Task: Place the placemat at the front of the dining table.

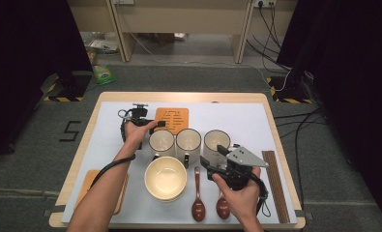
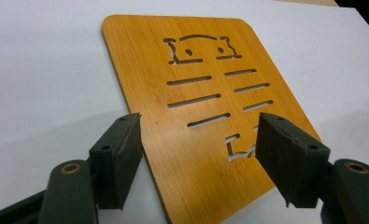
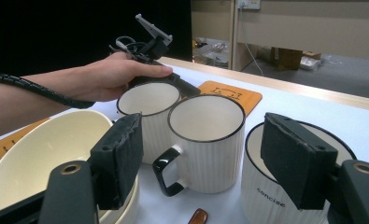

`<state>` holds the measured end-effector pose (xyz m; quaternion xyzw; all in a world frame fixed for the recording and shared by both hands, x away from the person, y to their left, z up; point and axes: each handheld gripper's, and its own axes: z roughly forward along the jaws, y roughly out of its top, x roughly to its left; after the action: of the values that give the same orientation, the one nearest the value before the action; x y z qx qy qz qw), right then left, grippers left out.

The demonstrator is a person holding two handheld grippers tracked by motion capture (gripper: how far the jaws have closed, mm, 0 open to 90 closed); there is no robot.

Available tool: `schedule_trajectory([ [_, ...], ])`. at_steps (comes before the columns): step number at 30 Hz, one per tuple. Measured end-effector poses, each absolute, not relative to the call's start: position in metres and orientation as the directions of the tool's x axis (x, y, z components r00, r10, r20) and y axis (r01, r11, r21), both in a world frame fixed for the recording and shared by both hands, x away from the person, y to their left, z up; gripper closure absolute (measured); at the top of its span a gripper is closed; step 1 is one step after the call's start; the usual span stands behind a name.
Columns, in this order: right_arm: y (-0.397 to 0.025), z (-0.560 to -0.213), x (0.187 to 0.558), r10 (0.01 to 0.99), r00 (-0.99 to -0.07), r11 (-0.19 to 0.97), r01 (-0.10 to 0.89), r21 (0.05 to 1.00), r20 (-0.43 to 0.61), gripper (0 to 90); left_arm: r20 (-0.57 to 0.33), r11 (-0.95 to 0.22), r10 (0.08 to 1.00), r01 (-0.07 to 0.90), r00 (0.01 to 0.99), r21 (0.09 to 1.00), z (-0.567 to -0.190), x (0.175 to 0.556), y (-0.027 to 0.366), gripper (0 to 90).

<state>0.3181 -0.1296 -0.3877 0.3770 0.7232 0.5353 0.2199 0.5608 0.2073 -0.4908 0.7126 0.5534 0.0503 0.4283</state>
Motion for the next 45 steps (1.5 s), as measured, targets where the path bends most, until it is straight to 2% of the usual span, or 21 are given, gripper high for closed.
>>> schedule_trajectory([
  [22, -0.13, -0.388, 0.318, 0.783, -0.616, 0.14, 0.313, 0.939, 0.088, 30.3, -0.398, -0.036, 0.826, 0.742, 0.4, 0.669, -0.489, 0.564, 0.206, 31.4],
  [37, -0.129, -0.393, 0.32, 0.786, -0.612, 0.154, 0.331, 0.931, 0.088, 30.4, -0.412, 0.042, 0.831, 0.695, 0.375, 0.718, -0.473, 0.555, 0.225, 23.3],
  [45, -0.126, -0.396, 0.321, 0.787, -0.611, 0.168, 0.345, 0.924, 0.085, 30.7, -0.362, 0.031, 0.85, 0.65, 0.383, 0.76, -0.459, 0.545, 0.237, 22.3],
])
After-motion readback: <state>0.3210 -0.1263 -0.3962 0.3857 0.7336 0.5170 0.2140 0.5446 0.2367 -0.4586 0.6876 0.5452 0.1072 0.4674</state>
